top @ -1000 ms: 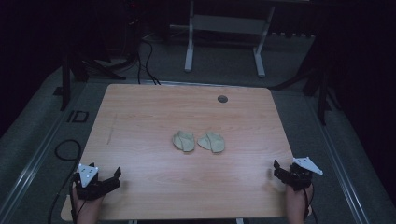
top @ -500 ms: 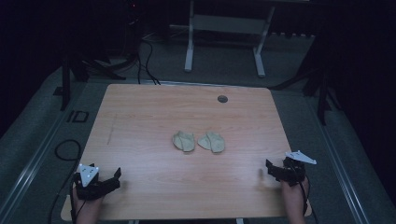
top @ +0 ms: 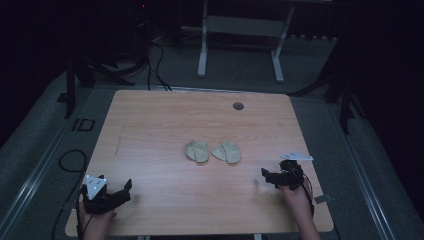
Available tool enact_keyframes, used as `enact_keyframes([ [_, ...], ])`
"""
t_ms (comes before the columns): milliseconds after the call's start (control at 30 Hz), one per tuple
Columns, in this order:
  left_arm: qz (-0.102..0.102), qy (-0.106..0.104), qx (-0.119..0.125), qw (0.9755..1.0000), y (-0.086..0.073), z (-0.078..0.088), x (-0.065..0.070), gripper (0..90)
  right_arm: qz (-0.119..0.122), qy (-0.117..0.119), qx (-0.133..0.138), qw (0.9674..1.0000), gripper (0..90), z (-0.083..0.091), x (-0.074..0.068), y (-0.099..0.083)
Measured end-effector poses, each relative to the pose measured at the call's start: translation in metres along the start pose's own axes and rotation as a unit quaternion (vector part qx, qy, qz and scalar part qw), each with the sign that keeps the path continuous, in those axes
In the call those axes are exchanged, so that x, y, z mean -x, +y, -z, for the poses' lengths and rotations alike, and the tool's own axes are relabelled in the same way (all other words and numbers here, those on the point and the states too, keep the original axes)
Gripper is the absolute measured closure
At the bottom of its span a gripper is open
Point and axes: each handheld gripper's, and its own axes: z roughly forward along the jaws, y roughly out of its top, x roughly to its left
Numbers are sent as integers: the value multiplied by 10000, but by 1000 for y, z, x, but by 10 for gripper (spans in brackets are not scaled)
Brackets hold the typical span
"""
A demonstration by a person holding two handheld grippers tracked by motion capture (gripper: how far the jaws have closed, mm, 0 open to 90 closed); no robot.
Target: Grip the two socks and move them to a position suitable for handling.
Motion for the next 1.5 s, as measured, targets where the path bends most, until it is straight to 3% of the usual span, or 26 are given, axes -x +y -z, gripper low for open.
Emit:
enact_keyframes([
  [300,-53,-10,-132,9999,0,0,3,47,272,201,100,9994,133,-20,-35,32],
  [567,-136,-66,-116,9998,0,1,6,48,444,347,-49,9984,151,-36,-55,56],
  [667,-146,-78,-109,9998,-1,1,7,47,633,361,-210,9971,172,-53,-67,65],
  [733,-264,-36,-108,9996,-1,0,9,47,638,411,-264,9968,176,-60,-72,68],
  [900,-228,-39,-64,9997,-1,1,8,47,561,497,-335,9966,204,-73,-81,77],
  [1067,-139,-104,-77,9998,-1,0,5,47,676,386,-524,9956,311,-88,-92,89],
  [1300,-142,-115,-90,9998,-1,0,5,47,781,175,-703,9943,335,-106,-105,96],
  [1467,-111,-141,-92,9998,-1,-1,4,47,868,-82,-771,9932,381,-113,-111,92],
  [1500,-105,-149,-91,9998,-1,-1,4,47,1049,-265,-790,9910,444,-113,-115,91],
])
